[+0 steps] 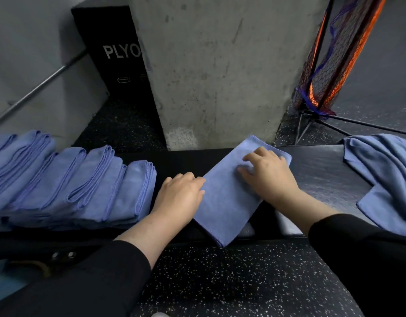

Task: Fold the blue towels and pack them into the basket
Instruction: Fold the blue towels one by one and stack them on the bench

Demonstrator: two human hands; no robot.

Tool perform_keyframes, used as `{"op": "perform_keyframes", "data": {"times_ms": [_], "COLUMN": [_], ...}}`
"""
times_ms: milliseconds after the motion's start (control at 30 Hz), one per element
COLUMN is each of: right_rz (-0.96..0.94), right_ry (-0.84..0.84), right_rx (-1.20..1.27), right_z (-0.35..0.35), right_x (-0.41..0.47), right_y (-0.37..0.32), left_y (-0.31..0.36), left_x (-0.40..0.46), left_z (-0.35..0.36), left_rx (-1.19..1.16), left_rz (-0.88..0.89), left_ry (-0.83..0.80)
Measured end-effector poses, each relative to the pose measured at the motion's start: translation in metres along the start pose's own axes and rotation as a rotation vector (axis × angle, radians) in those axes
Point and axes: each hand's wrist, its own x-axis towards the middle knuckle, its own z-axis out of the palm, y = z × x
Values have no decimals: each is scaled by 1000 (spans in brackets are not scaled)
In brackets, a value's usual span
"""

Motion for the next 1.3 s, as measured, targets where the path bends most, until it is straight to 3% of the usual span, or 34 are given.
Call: {"op": "perform_keyframes", "data": {"times_ms": [100, 200, 367, 500, 600, 700, 1000, 1067, 1167, 1300], "right_rz": [85, 96, -194, -297, -169, -7, 48, -22, -323, -628], "right_ry": [-127, -176, -269, -295, -195, -263, -297, -123, 103, -55], "right_rx": [-166, -128, 13, 108, 88, 26, 26, 22, 105, 176], "right_z": [-6, -1, 20, 22, 23, 25, 25, 22, 5, -4], "right_x": [-18, -30, -10, 6, 2, 2, 24, 18, -3, -46], "right_y": [-10, -19, 0, 19, 18, 21, 33, 33, 35, 44], "left_y": [2, 5, 7, 7, 2, -3, -6, -7, -11, -17], "left_x": [4, 1, -20, -31, -33, -30, -31, -33, -37, -41], "left_z": [-1, -2, -11, -13, -5, 1, 3, 4, 7, 10], "left_rx": [-14, -32, -89, -75, -44, -77, -109, -133, -159, -127], "left_rz": [-3, 12, 83, 146, 236, 247, 277, 352, 401, 413], "left_ry": [-8, -55, -159, -105, -102, -149, -109, -42, -47, -56]}}
